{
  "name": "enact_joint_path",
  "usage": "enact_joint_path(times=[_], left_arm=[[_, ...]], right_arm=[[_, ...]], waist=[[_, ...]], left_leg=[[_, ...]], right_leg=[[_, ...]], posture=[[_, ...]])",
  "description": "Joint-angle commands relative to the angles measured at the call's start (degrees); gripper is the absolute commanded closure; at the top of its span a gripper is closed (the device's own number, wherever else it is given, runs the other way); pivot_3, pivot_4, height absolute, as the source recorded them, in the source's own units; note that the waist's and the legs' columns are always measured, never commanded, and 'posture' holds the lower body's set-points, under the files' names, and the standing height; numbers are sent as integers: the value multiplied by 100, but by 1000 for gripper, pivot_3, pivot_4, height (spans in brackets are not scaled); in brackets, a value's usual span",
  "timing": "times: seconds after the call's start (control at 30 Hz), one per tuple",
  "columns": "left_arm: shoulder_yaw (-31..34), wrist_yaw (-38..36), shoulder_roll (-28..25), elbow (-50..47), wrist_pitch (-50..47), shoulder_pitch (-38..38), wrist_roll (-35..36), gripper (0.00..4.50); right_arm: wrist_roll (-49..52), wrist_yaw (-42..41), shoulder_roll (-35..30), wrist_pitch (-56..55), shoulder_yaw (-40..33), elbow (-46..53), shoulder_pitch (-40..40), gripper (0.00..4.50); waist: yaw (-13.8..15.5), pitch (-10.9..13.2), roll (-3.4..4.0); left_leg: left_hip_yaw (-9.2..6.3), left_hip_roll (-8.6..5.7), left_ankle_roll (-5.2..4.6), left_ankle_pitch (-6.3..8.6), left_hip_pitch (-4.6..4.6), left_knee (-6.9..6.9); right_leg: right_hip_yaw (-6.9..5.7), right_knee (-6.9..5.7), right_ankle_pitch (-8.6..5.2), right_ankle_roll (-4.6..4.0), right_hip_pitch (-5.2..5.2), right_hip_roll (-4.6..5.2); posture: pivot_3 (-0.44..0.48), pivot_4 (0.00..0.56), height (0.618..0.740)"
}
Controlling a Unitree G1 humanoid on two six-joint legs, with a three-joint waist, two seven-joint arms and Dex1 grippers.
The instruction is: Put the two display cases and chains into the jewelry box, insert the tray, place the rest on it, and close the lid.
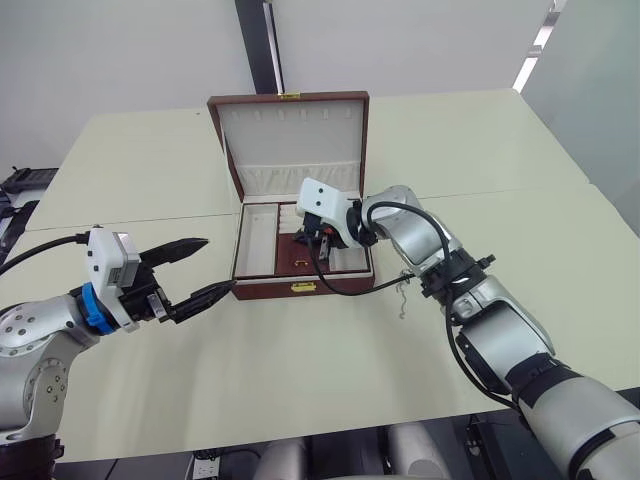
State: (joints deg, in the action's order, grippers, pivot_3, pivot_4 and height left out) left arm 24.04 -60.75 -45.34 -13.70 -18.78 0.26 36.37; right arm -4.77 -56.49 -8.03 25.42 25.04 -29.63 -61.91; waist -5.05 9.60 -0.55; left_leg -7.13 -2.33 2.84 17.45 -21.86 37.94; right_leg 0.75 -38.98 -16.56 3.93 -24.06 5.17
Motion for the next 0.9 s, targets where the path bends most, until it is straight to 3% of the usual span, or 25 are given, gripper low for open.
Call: enact_joint_path(times=[0.03,0.2,0.33,0.5,0.63,0.77,0.9], left_arm=[[15,7,5,-179,13,-19,95,0],[78,119,87,-113,60,47,35,0],[250,548,218,132,195,52,-204,0],[348,873,319,229,235,251,-348,0],[486,1143,477,329,372,403,-468,0],[641,1326,610,746,748,634,-738,0],[774,1365,718,925,973,912,-785,0]], right_arm=[[-98,-20,-22,-72,87,96,81,4481],[103,384,121,-333,-399,335,52,4481],[395,490,-138,-102,-859,1371,329,4481],[664,496,-980,105,-1410,2928,1203,4481],[1047,693,-1642,567,-2249,4016,1928,4481],[1144,864,-2539,620,-3337,5070,3237,4481],[1161,945,-3030,322,-4102,5516,4603,4481]], waist=[[0,-1,-1],[0,-1,-1],[14,-1,-1],[70,-5,-8],[100,-5,-8],[178,-7,-11],[236,-8,-14]], left_leg=[[0,0,0,0,0,0],[1,0,0,0,2,1],[-1,2,1,0,-2,1],[-5,0,0,0,-4,3],[3,-2,-1,0,-5,6],[11,-5,-3,1,-1,4],[30,-11,-5,2,-2,2]], right_leg=[[0,0,0,0,0,0],[1,0,0,0,1,0],[1,1,0,0,0,2],[0,4,0,0,4,12],[3,1,0,0,3,10],[6,2,0,0,4,5],[12,6,0,0,5,4]], posture=[[0,150,740],[0,150,740],[0,150,740],[0,150,740],[0,150,740],[0,150,740],[0,150,740]])
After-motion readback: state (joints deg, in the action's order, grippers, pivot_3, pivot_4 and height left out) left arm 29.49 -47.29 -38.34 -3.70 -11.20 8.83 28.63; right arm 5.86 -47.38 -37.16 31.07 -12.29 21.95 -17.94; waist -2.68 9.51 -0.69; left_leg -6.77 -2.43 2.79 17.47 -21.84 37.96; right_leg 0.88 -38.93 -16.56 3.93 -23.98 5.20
